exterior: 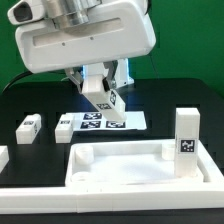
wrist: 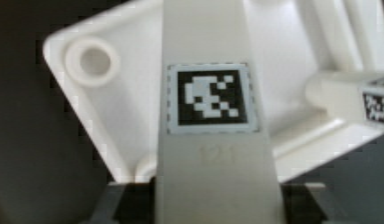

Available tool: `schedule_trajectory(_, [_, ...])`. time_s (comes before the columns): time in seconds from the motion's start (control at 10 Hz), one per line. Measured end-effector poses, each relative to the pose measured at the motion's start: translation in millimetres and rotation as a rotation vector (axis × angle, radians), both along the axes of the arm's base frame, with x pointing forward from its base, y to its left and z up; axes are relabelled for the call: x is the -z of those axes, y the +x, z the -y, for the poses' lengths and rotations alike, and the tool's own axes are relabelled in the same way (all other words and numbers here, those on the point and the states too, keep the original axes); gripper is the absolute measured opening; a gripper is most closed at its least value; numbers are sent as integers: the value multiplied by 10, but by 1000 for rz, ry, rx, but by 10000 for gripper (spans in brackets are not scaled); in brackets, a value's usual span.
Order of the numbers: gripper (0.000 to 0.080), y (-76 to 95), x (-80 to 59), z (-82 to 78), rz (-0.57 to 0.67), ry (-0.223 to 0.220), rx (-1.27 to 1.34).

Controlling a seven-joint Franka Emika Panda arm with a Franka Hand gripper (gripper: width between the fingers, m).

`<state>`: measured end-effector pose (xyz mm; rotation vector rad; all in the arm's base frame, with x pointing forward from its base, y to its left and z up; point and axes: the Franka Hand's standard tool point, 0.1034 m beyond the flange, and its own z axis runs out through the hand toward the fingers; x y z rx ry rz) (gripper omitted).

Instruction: Assemble desk

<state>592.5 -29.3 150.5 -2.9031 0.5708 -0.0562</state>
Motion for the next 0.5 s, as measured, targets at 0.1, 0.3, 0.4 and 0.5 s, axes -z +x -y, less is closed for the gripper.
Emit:
schedule_trajectory(0.1, [289,19,10,10,57,-29,8])
schedule_trajectory(0.3, [289,98,20,68,203,-119,11])
schedule_trajectory(0.4, [289,150,4,81,283,-173,-1])
schedule_trajectory(0.5, [289,212,-33,84,325,-196,-9])
